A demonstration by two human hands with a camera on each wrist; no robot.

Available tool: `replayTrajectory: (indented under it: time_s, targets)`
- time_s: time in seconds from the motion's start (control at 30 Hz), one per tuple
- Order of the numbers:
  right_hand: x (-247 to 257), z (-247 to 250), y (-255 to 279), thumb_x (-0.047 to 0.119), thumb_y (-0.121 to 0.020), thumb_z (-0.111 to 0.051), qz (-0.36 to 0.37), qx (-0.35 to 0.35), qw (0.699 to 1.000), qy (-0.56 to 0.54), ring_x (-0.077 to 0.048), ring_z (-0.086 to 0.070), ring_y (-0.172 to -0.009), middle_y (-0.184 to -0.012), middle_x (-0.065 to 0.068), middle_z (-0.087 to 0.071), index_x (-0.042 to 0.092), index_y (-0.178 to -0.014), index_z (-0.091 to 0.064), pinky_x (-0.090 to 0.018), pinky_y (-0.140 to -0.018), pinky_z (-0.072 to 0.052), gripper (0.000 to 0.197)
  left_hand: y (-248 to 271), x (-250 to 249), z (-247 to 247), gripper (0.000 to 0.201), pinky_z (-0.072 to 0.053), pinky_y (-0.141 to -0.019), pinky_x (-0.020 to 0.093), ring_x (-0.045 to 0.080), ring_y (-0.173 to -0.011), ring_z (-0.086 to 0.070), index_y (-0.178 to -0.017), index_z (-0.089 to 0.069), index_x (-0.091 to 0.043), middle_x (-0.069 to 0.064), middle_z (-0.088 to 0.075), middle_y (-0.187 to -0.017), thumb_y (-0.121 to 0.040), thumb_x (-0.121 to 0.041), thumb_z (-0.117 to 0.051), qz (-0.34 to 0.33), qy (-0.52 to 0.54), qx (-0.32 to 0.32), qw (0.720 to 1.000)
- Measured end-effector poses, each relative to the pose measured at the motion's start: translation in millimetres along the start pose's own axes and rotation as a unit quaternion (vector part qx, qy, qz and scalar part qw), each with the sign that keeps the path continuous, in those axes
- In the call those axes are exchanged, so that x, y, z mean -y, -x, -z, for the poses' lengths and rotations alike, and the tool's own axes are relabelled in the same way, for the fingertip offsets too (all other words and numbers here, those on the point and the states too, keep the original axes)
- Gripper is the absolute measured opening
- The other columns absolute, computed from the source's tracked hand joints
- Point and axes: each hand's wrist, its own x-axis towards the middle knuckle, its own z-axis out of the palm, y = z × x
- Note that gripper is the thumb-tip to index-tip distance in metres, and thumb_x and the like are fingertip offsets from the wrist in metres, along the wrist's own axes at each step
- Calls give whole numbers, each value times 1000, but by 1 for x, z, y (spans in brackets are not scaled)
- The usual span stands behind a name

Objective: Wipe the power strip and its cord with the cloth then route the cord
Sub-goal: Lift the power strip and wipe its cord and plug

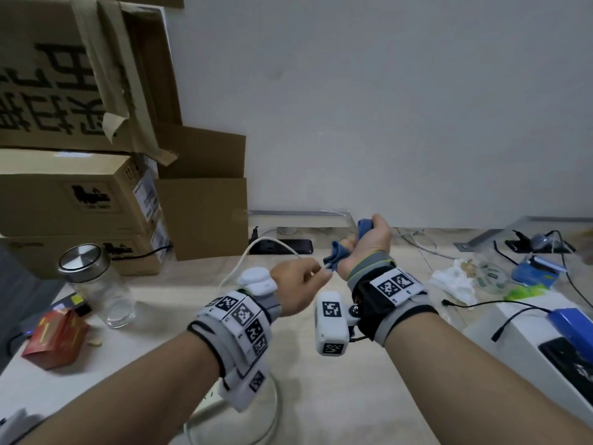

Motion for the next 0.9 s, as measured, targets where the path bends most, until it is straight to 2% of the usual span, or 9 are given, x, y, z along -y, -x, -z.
replayTrajectory:
  time_s: [0.1, 0.2, 0.27, 0.4, 0.53, 0.63, 0.73, 0.8, 0.9]
  targets:
    - [0, 4, -1, 36, -81, -54, -37, -14, 998, 50, -14, -18, -37, -46, 6, -20, 21, -53, -27, -19, -41, -29, 41, -4, -8, -3, 50, -38, -57, 40, 24, -55, -44, -60, -47, -10, 9, -47, -57, -87, -50, -37, -28, 34, -72, 996]
    - [6, 9, 0, 41, -85, -57, -65, -25, 991, 113, -16, -33, -48, -71, -1, -36, 18, -72, -45, -28, -66, -45, 29, 7, 0, 0, 52, -30, -48, 36, 22, -46, -34, -51, -31, -15, 2, -36, -47, -90, -48, -39, -105, -27, -79, 991]
    - [11, 12, -2, 41, -86, -58, -75, -17, 988, 131, -15, -37, -48, -78, -1, -38, 17, -74, -47, -26, -64, -40, 29, 15, 8, 4, 53, -27, -46, 32, 17, -42, -30, -52, -32, -14, -1, -31, -44, -91, -48, -39, -141, -68, -70, 985]
    - [16, 19, -7, 37, -85, -56, -75, 2, 985, 158, -17, -37, -44, -72, -1, -32, 16, -71, -46, -23, -53, -33, 27, 25, 33, 21, 52, -30, -43, 32, 17, -40, -30, -53, -38, -12, -1, -33, -43, -90, -48, -37, -183, -104, -13, 977]
    - [13, 19, -9, 43, -86, -56, -61, -8, 983, 173, -21, -41, -64, -82, -2, -43, 17, -76, -53, -25, -48, -43, 28, 28, 59, 33, 51, -47, -56, 32, 21, -51, -45, -58, -42, -18, -2, -49, -54, -91, -54, -28, -68, -231, 97, 966]
    - [0, 13, -5, 40, -85, -55, -77, -6, 982, 174, -17, -37, -49, -70, 2, -33, 18, -70, -46, -20, -42, -41, 28, 22, 47, 22, 45, -44, -67, 31, 25, -71, -55, -79, -54, -19, 4, -62, -80, -96, -53, -30, -1, -320, 133, 938]
    - [-17, 5, -2, 48, -87, -55, -85, 23, 980, 176, -16, -34, -56, -64, 1, -33, 16, -74, -47, -26, -56, -39, 35, 9, 22, 0, 34, -38, -63, 31, 25, -72, -55, -83, -54, -16, 0, -55, -73, -95, -45, -43, 30, -127, 60, 990]
    - [-22, 3, -1, 51, -87, -55, -95, 49, 977, 185, -16, -35, -57, -69, -1, -38, 16, -78, -51, -26, -52, -38, 37, 5, 9, -6, 29, -39, -62, 33, 25, -71, -56, -82, -59, -13, 3, -58, -71, -95, -36, -48, 46, -13, -7, 999]
    - [-17, 2, -3, 54, -85, -57, -107, 52, 973, 200, -18, -37, -61, -80, -3, -39, 14, -84, -55, -25, -54, -40, 40, 16, 8, -8, 41, -35, -55, 35, 26, -59, -51, -66, -51, -14, 0, -50, -57, -95, -42, -42, -17, -30, -68, 997]
